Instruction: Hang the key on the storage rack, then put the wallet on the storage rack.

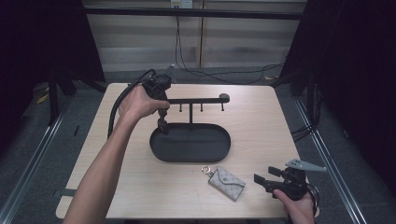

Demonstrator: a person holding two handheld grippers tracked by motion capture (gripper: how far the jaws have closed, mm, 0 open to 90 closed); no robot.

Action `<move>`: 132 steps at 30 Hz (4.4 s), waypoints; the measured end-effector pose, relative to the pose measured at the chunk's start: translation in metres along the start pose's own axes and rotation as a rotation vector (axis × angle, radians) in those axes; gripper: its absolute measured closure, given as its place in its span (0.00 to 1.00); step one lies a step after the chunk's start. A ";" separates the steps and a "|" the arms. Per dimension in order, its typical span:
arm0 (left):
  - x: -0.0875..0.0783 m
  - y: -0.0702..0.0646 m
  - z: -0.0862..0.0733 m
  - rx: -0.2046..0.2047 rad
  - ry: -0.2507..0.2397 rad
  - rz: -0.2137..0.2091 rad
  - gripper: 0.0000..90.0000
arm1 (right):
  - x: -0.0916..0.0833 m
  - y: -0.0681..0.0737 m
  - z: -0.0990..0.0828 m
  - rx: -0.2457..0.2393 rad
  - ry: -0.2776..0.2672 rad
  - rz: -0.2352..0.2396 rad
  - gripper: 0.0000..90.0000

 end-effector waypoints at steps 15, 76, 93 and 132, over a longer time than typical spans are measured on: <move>0.001 0.006 -0.013 0.012 -0.091 -0.079 0.29 | 0.001 0.000 0.000 0.009 -0.002 -0.005 0.22; 0.062 -0.043 -0.183 -0.005 -0.727 -0.130 0.24 | 0.000 0.000 0.003 0.016 -0.010 0.004 0.21; 0.099 -0.065 -0.229 0.039 -0.695 -0.143 0.23 | 0.006 0.005 0.006 -0.020 0.037 0.007 0.20; 0.115 -0.075 -0.250 0.053 -0.669 -0.175 0.23 | 0.062 0.070 0.034 -0.211 0.454 0.010 0.27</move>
Point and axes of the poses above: each handheld gripper's, and its own axes: x roughly forward along the jaws, z roughly out of its top, y roughly to its left, the point moved 5 cm from there along x, roughly forward along the jaws, and after that the axes turned 7 degrees about x, right-handed, at the moved point
